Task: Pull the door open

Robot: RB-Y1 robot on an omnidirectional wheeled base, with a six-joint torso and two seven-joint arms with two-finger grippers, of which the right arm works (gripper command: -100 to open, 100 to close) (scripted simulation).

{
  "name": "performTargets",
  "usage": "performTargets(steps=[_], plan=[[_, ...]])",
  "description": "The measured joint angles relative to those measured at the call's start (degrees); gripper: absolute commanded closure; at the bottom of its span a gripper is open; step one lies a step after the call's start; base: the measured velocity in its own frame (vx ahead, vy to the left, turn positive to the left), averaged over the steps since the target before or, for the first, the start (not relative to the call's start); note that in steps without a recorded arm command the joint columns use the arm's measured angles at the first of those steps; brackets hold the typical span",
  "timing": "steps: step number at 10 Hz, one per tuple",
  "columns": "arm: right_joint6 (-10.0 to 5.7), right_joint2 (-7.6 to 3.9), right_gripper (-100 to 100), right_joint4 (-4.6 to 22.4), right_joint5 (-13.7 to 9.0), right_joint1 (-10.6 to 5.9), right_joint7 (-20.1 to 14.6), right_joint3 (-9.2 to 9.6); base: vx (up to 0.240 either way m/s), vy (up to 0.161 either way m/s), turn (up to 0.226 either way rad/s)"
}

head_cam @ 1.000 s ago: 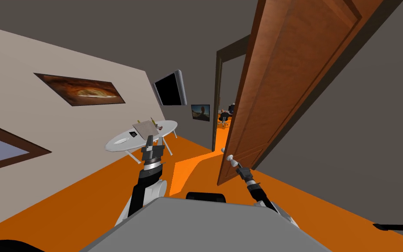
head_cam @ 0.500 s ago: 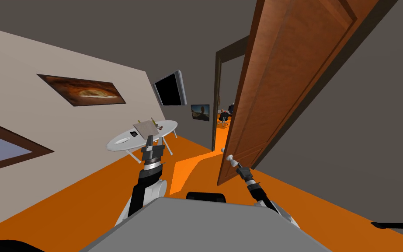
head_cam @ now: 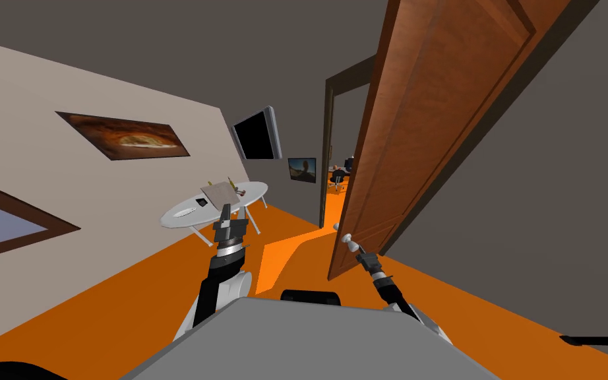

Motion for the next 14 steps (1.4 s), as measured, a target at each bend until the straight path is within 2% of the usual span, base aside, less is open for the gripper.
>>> performTargets(steps=[1,4,5,6,7,9,10,11,12,13,14], plan=[[-0.44,0.40,-100,0.7,0.0,-0.31,0.1,-0.07,-0.105,-0.083,0.151],[-1.67,-1.05,-100,2.0,-0.1,-0.60,-1.2,0.16,-0.160,-0.102,0.145],[-1.31,-1.58,-100,0.3,-0.2,0.50,-1.1,0.17,-0.118,-0.058,0.008],[-0.29,-2.09,-100,-1.4,-0.2,1.25,-1.0,0.23,-0.035,-0.009,-0.036],[-1.00,-1.72,-100,0.7,-0.1,0.36,-1.4,0.50,-0.038,-0.015,0.052],[-1.58,-2.36,-100,0.6,0.0,0.77,-1.9,0.71,-0.061,-0.039,0.064],[-2.73,-1.86,-100,3.3,0.2,-0.85,-2.5,1.12,-0.021,-0.016,0.019],[-2.82,-2.14,-100,2.7,0.2,-0.47,-2.6,1.12,-0.062,-0.070,0.087],[-3.76,-1.82,-100,4.0,0.3,-1.03,-2.8,1.43,-0.076,-0.066,0.082],[-3.05,-2.50,-100,1.8,0.2,0.03,-2.8,1.44,-0.072,-0.062,0.064],[-3.45,-2.07,-100,3.0,0.4,-0.70,-2.8,1.67,-0.081,-0.062,0.104]])
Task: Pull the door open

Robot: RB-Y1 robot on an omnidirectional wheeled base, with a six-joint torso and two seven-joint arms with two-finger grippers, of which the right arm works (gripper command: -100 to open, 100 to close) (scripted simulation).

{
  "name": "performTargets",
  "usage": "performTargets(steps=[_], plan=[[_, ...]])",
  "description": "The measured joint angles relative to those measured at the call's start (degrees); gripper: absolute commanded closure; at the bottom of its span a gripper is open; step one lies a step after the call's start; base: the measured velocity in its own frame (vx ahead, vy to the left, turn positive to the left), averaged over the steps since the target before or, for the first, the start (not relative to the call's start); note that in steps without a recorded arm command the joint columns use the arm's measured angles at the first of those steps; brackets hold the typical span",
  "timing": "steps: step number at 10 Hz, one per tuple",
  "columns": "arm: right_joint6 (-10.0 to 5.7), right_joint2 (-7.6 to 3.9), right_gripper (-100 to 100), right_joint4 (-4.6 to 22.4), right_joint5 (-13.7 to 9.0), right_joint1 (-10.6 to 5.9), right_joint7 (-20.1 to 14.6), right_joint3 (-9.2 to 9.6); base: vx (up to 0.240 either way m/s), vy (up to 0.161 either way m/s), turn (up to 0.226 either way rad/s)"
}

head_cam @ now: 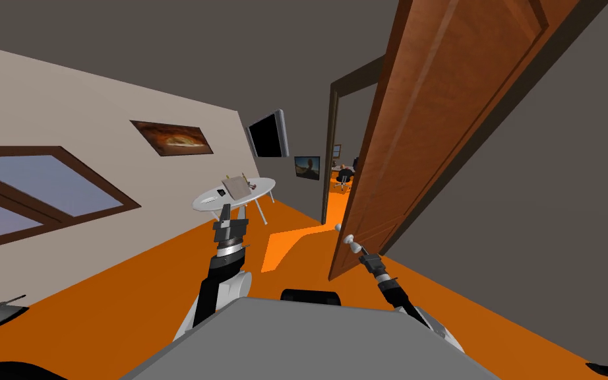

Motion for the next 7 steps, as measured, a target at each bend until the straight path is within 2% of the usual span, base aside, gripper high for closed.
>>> performTargets(steps=[2,3,4,5,7], plan=[[0.79,-1.01,-100,-2.5,-0.1,1.48,-0.1,0.09,-0.042,-0.021,0.005],[1.83,-1.51,-100,-4.6,-0.3,2.64,0.2,-0.14,-0.015,-0.007,-0.029],[1.93,-1.17,-100,-4.0,-0.2,2.10,0.2,-0.07,-0.009,-0.008,0.023],[0.94,-0.97,-100,-2.3,-0.1,1.41,-0.1,0.11,0.000,0.000,0.000],[0.50,-1.09,-100,-2.0,-0.1,1.46,-0.3,0.12,0.015,0.009,-0.010]])
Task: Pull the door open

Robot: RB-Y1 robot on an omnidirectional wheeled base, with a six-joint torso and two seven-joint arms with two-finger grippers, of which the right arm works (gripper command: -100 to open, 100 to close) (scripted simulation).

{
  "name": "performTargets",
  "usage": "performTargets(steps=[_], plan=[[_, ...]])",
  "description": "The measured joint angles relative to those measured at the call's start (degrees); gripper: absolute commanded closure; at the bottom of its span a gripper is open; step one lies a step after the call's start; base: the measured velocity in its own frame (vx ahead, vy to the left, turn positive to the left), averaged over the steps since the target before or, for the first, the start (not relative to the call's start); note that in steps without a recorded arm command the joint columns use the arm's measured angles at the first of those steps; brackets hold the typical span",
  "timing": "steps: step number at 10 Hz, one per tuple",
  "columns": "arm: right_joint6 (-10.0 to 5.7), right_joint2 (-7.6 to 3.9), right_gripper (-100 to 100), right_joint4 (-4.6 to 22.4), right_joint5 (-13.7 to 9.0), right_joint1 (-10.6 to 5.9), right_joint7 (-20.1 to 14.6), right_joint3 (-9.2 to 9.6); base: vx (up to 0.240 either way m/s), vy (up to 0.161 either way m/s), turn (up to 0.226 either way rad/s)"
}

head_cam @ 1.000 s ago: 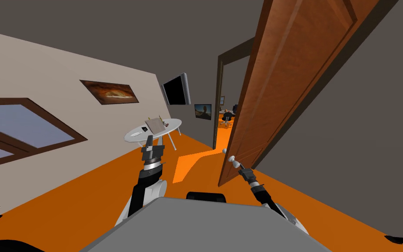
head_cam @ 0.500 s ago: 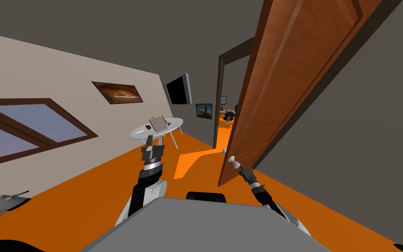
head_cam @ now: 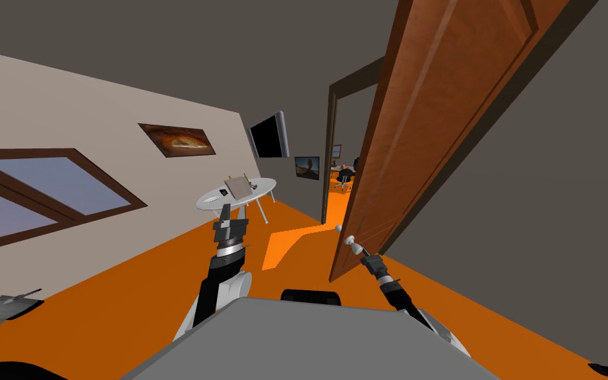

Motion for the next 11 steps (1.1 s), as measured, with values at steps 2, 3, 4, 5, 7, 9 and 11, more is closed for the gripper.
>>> performTargets(steps=[2,3,4,5,7,9,11], plan=[[-0.25,0.36,-100,1.3,0.1,-0.88,-0.1,0.14,-0.012,-0.009,0.025],[-2.04,1.12,-100,4.3,0.3,-2.17,-0.4,0.40,-0.034,-0.048,0.060],[-2.96,0.76,-100,4.7,0.4,-1.96,-0.9,0.65,-0.020,-0.022,-0.003],[-2.15,0.37,-100,2.7,0.2,-0.71,-0.6,0.44,-0.010,-0.002,-0.023],[-0.61,0.19,-100,0.5,0.1,-0.03,0.0,0.28,-0.034,-0.030,0.043],[-0.84,-0.02,-100,1.3,0.3,-0.81,-0.7,0.67,-0.022,-0.006,0.009],[-0.70,-0.21,-100,0.0,0.1,0.16,-0.3,0.40,-0.029,-0.015,0.010]])
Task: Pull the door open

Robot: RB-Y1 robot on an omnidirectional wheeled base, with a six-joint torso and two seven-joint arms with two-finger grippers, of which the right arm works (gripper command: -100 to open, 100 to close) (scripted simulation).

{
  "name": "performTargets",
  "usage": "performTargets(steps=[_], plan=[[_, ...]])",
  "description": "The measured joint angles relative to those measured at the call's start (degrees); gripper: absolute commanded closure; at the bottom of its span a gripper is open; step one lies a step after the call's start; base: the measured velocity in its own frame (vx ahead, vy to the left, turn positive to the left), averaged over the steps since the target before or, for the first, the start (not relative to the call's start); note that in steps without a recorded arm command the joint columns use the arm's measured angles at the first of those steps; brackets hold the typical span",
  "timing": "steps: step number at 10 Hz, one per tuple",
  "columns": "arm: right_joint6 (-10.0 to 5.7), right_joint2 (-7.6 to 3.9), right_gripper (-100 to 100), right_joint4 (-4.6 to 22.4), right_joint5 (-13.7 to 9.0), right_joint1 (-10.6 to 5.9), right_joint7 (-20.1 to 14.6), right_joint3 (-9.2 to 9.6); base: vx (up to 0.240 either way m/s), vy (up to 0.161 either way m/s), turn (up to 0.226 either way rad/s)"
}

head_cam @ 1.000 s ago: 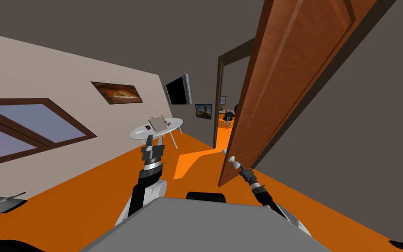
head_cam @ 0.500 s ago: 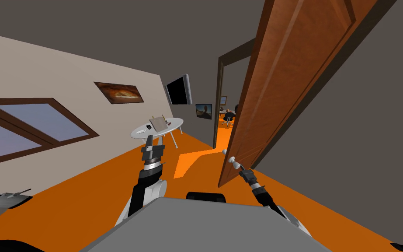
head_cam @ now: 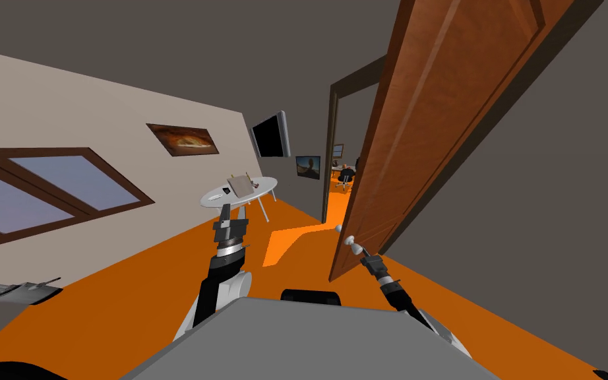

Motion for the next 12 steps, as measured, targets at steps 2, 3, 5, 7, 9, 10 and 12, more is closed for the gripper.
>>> performTargets(steps=[2,3,5,7,9,10,12], plan=[[-1.25,0.55,-100,2.7,0.2,-1.33,-0.5,0.32,-0.011,-0.011,0.017],[-1.10,0.30,-100,2.0,0.2,-0.82,-0.4,0.30,-0.021,-0.019,0.030],[0.04,-0.35,-100,0.4,0.1,-0.40,-0.7,0.39,-0.004,0.002,-0.021],[-1.72,0.45,-100,2.8,0.3,-1.00,-0.6,0.43,0.003,-0.014,0.008],[-1.28,0.29,-100,2.3,0.3,-1.00,-0.7,0.55,-0.026,-0.007,0.027],[-1.36,0.05,-100,2.4,0.3,-1.06,-0.9,0.60,-0.020,-0.005,0.020],[-0.71,-0.15,-100,1.2,0.2,-0.55,-0.7,0.49,-0.012,-0.009,-0.005]])
